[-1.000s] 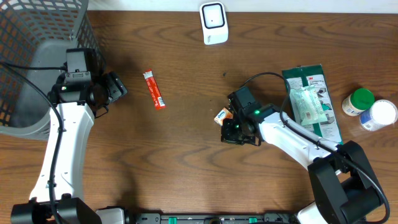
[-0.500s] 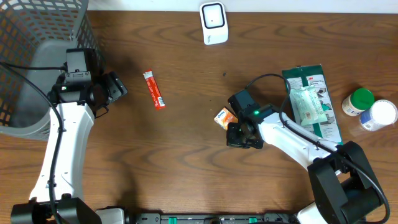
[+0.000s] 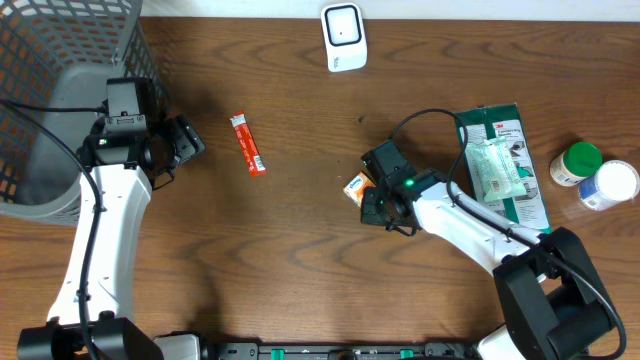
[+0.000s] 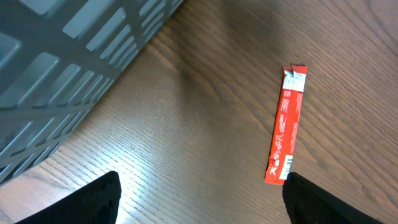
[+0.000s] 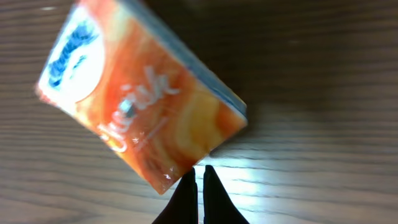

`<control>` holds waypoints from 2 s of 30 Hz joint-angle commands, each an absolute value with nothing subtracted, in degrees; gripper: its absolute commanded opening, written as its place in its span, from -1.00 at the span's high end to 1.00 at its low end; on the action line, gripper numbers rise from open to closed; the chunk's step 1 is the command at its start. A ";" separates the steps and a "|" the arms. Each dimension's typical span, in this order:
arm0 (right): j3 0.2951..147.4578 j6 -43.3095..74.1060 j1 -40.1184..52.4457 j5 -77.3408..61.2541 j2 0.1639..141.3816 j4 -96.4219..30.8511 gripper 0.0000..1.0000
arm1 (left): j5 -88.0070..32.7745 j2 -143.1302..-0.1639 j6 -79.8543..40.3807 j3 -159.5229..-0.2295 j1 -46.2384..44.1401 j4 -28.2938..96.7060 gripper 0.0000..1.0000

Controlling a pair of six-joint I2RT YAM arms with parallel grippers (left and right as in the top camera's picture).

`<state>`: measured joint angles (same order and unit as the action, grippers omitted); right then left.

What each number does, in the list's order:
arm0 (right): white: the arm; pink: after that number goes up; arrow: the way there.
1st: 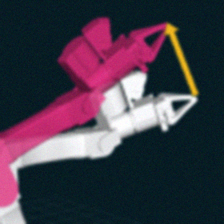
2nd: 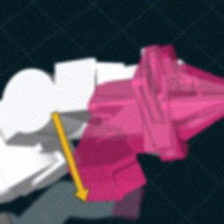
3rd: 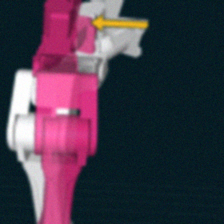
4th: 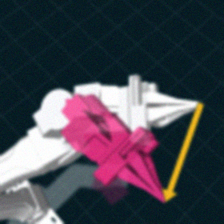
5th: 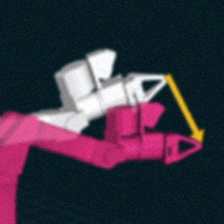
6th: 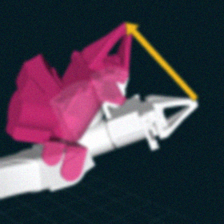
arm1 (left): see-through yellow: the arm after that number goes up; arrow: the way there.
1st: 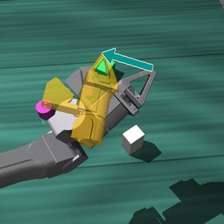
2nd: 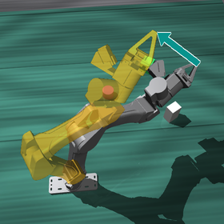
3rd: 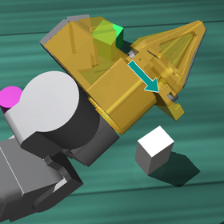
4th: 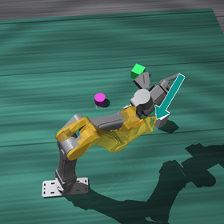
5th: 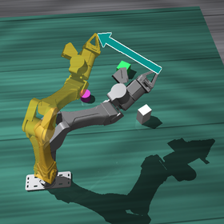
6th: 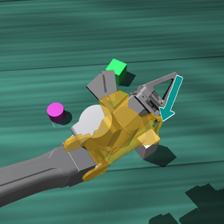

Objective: Scan the item barcode

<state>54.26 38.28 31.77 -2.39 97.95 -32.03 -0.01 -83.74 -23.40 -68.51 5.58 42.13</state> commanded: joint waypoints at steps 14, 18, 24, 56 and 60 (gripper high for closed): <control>54.35 39.35 35.31 -6.55 96.62 -27.40 0.97 | 0.69 -83.07 -23.88 -68.84 6.09 42.22 -0.69; 56.45 34.13 33.80 -14.17 94.63 -28.80 0.93 | 0.69 -83.07 -23.88 -68.84 6.09 42.22 -0.68; 68.03 20.27 26.76 -16.60 86.32 -42.30 0.10 | 0.69 -83.07 -23.88 -68.84 6.09 42.24 -0.68; 63.99 11.05 19.92 -23.64 110.39 -32.75 0.32 | 0.69 -83.09 -23.88 -68.84 6.09 42.24 -0.69; 63.99 11.07 19.92 -23.66 110.39 -32.49 0.61 | 0.71 -83.09 -23.88 -68.84 6.09 42.24 -0.68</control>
